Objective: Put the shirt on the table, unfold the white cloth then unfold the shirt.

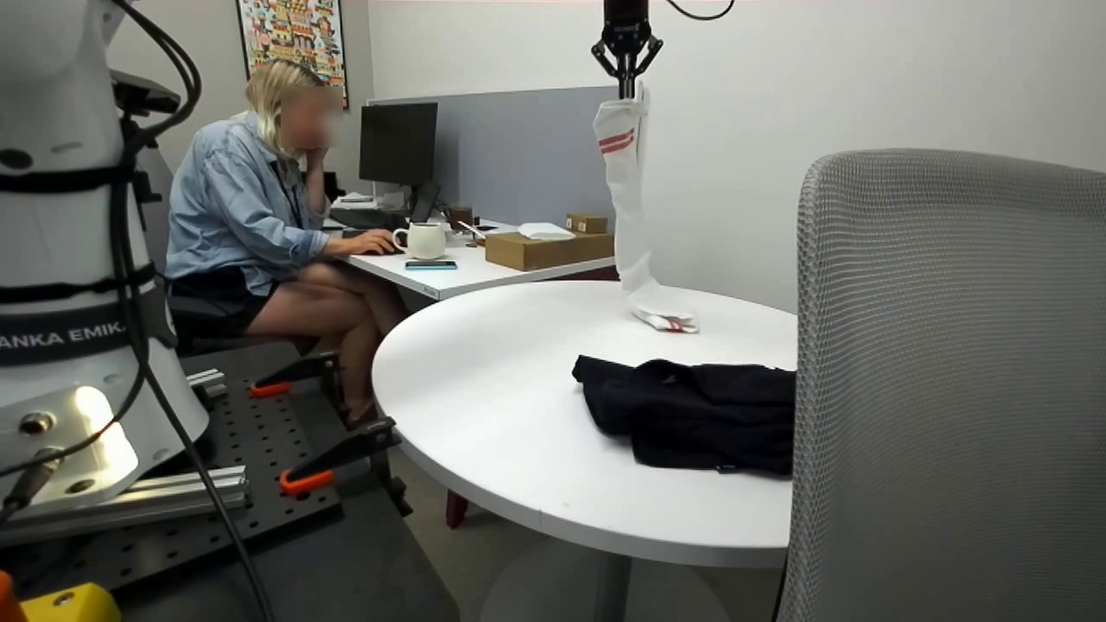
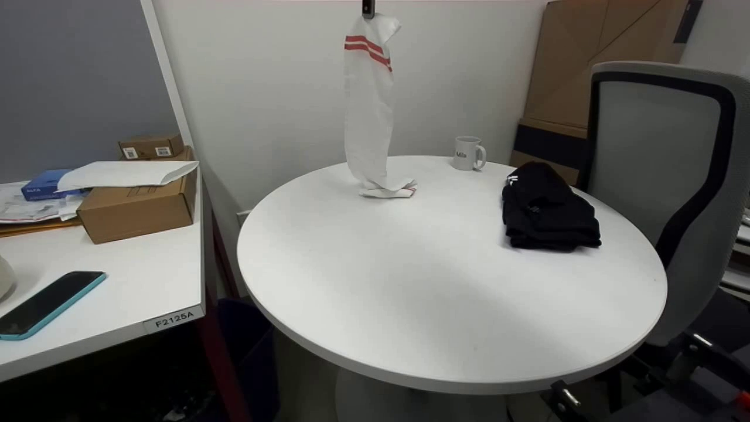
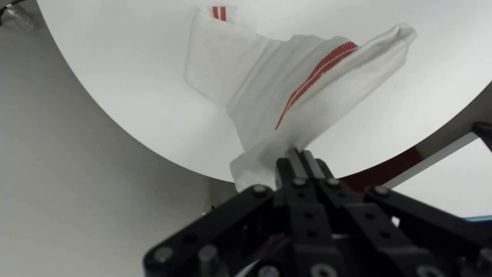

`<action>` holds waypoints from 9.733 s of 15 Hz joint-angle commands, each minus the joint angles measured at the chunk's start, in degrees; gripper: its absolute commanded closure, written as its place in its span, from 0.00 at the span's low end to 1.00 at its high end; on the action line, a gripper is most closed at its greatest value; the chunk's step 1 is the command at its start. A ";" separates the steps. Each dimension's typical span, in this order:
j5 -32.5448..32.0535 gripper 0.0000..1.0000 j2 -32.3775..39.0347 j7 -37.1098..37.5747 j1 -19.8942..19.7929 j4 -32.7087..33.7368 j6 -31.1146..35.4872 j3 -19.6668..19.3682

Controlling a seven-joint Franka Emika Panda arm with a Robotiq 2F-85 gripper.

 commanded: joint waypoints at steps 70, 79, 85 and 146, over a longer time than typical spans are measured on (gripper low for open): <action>5.05 0.00 17.71 23.98 -20.53 25.68 -8.05 -5.67; 5.02 0.00 12.09 27.45 -20.03 2.79 2.28 -6.20; 0.78 0.00 7.50 28.18 -19.16 -13.35 10.08 -7.38; 12.24 0.00 1.16 69.71 -9.50 -55.59 49.53 -22.14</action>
